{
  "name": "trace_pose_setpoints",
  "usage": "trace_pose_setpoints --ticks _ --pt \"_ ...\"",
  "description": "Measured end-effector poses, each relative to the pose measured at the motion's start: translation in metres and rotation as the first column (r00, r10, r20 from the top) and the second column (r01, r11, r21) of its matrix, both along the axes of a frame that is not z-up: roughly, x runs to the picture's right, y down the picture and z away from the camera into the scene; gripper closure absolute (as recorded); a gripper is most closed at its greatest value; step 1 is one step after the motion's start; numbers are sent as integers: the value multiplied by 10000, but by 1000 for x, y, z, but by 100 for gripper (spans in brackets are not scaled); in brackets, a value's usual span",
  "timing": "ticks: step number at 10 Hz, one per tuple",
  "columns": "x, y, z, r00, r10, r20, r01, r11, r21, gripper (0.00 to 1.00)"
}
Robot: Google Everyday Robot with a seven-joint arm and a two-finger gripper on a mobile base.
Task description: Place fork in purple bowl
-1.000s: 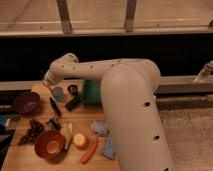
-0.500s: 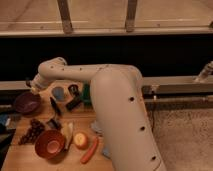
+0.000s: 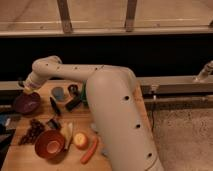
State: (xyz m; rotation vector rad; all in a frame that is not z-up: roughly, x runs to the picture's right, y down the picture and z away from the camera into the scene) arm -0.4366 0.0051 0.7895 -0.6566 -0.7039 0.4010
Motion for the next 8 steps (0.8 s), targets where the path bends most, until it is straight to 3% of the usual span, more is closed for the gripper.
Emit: trace_pose_setpoints --ticks 3,8 --pt "-32 15 4 9966 -448 691 475 9982 -379 86" --pt "-57 42 28 9857 -738 1516 911 9898 -1099 83"
